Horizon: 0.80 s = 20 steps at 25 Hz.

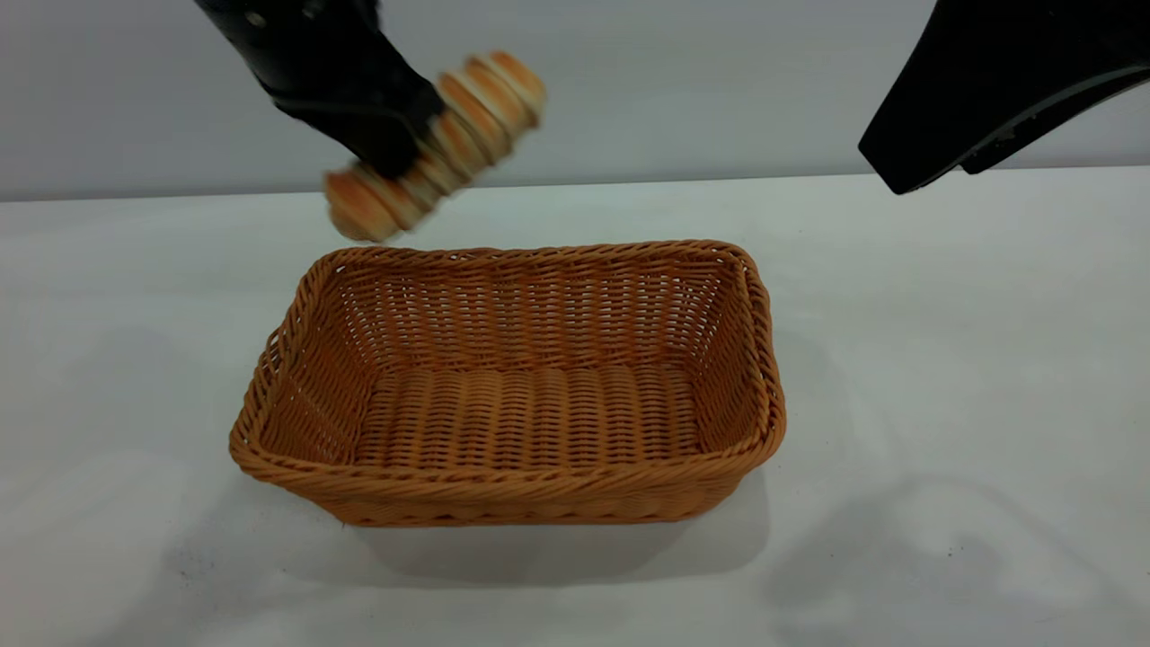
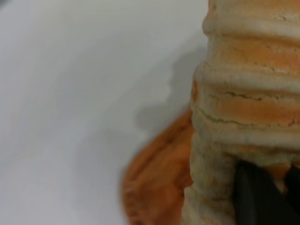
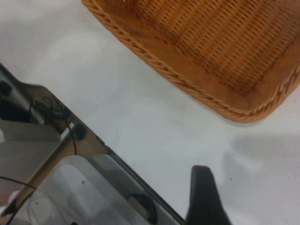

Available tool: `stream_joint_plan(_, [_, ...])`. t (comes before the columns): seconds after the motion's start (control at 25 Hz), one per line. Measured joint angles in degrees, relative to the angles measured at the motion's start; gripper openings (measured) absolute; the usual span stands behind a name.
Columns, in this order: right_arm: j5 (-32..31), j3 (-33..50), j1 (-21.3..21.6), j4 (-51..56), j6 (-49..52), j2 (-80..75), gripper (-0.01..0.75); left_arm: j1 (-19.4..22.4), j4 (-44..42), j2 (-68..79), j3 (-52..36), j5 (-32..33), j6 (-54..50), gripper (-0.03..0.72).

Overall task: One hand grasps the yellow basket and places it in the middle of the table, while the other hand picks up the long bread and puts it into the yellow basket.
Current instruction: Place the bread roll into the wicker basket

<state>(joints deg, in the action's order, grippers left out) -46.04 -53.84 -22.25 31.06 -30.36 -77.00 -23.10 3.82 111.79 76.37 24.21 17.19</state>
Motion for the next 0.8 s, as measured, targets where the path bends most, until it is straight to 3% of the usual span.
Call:
stream_joint_plan(0.44, [0.00,0.00,0.00,0.26,-0.13,0.00,0.548,-5.59,2.33,4.60,0.00,3.05,0.00,0.067])
stream_joint_plan(0.8, [0.00,0.00,0.00,0.26,-0.25,0.00,0.548,-6.34,2.22,7.90,0.00,2.90,0.00,0.074])
